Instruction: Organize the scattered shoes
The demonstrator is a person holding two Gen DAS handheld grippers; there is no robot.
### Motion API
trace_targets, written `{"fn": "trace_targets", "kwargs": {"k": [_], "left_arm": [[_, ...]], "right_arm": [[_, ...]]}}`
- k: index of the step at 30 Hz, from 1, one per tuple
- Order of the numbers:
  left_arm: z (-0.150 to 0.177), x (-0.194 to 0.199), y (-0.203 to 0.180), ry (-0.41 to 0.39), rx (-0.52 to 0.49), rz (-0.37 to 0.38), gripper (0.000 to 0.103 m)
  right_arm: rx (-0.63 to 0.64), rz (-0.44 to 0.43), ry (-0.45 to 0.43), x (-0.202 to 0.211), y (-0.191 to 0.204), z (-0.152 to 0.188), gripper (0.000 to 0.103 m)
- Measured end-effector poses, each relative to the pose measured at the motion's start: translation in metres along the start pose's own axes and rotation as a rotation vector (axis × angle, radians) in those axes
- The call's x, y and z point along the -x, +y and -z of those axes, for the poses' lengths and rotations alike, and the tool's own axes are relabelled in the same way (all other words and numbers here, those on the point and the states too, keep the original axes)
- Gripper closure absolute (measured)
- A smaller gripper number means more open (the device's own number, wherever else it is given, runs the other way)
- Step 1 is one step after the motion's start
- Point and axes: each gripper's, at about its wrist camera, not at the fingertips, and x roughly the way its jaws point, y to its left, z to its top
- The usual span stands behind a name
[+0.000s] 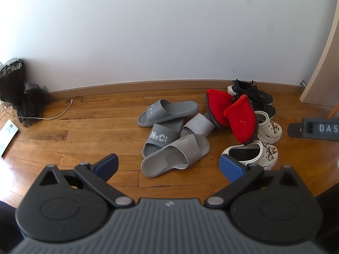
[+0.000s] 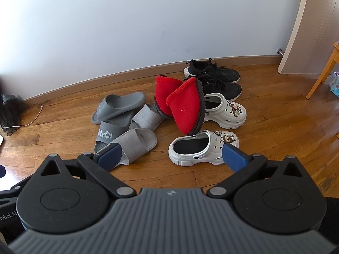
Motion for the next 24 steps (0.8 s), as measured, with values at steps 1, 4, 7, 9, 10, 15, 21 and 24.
{"fn": "trace_targets", "kwargs": {"k": [1,4,7,9,10,15,21,24], "left_arm": [[-0.0003,-0.0003,0.0001,0.000,0.000,0.000,0.000],[0.0032,0.0025,0.0005,0.000,-0.005,0.004,0.000],[0.0026,0.0020,-0.0002,0.002,-0.004,0.003,0.000],[0.0022,0.0015,-0.0006,0.003,-0.004,0.003,0.000],[0.0019,0.0012,-0.0008,0.003,-0.004,0.003,0.000],[0.0037,0.0023,0.0013,0.004,-0.007,0.005,0.000],[0.0028,0.0018,0.0002,0.006,-0.007,0.004,0.000],[0.0022,0.0016,-0.0005,0.007,-0.008,0.003,0.000]], "right_arm": [[0.000,0.000,0.000,0.0003,-0.0004,0.0001,0.001],[-0.001,0.000,0.001,-0.0005,0.0006,0.0000,0.001],[-0.002,0.000,0.002,-0.0015,0.0009,0.0003,0.001],[-0.003,-0.001,0.003,-0.0017,0.0008,0.0007,0.001],[-0.004,-0.001,0.003,-0.0016,0.0004,0.0009,0.001],[-0.007,-0.004,0.007,-0.0032,0.0005,-0.0004,0.001],[-0.011,-0.004,0.009,-0.0037,0.0002,-0.0004,0.001],[-0.012,-0.006,0.011,-0.0038,0.0002,-0.0004,0.001]]}}
